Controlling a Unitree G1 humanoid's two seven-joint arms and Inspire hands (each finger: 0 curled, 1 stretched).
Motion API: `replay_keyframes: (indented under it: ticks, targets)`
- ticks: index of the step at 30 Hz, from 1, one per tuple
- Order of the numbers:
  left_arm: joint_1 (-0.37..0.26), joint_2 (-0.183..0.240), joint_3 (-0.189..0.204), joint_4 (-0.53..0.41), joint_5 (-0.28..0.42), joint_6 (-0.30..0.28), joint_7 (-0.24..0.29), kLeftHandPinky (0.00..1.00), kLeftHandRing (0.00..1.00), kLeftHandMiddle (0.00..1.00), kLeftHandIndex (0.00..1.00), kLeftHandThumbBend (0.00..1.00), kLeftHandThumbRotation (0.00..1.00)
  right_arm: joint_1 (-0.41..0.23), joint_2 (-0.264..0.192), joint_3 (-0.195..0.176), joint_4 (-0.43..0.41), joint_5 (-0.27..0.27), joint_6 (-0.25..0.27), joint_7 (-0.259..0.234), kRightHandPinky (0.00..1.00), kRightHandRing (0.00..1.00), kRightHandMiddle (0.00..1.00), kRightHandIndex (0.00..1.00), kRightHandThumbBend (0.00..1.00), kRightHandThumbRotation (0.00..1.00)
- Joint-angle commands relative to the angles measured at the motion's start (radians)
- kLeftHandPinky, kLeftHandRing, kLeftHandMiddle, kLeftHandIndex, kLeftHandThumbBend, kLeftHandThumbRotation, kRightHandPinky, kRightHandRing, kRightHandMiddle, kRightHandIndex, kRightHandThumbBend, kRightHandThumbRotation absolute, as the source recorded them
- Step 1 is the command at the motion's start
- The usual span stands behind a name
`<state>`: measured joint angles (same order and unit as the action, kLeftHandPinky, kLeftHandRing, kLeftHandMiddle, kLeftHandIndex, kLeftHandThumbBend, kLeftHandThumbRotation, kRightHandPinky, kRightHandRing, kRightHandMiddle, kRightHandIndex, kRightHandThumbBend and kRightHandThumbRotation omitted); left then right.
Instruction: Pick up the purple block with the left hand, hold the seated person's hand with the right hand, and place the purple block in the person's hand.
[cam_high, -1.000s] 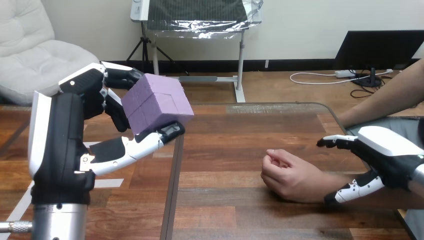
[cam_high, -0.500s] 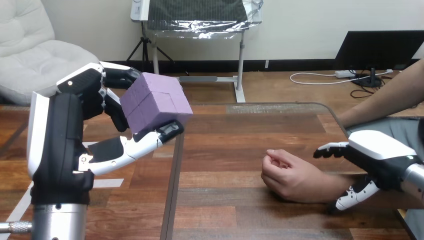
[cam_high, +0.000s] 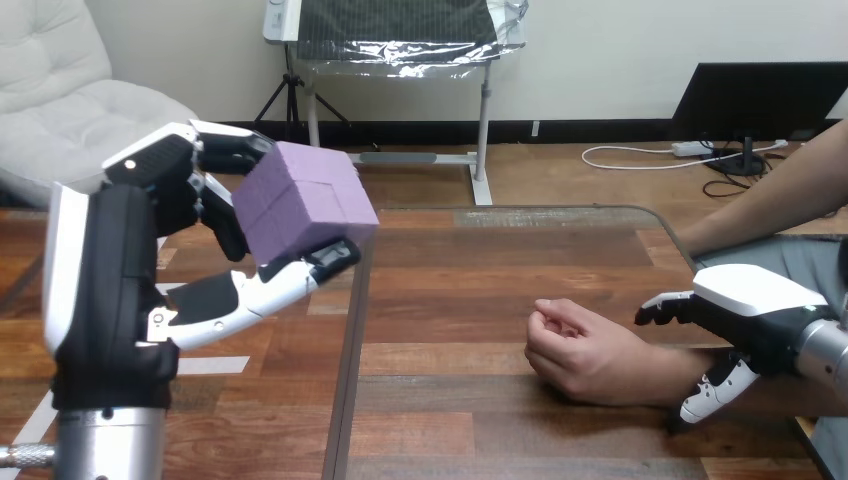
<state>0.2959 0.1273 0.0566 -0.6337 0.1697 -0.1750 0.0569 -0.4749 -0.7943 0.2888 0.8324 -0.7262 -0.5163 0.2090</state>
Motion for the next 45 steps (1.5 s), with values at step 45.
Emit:
replay_keyframes:
  ticks: [45]
  targets:
    - [-0.032,-0.01,0.037,-0.009,-0.023,-0.048,-0.006,0.19,0.25,0.31,0.37,0.52,0.0,0.016,0.072,0.109,0.079,0.066,0.066,0.096,0.57,0.7,0.76,0.76,0.87,0.38]
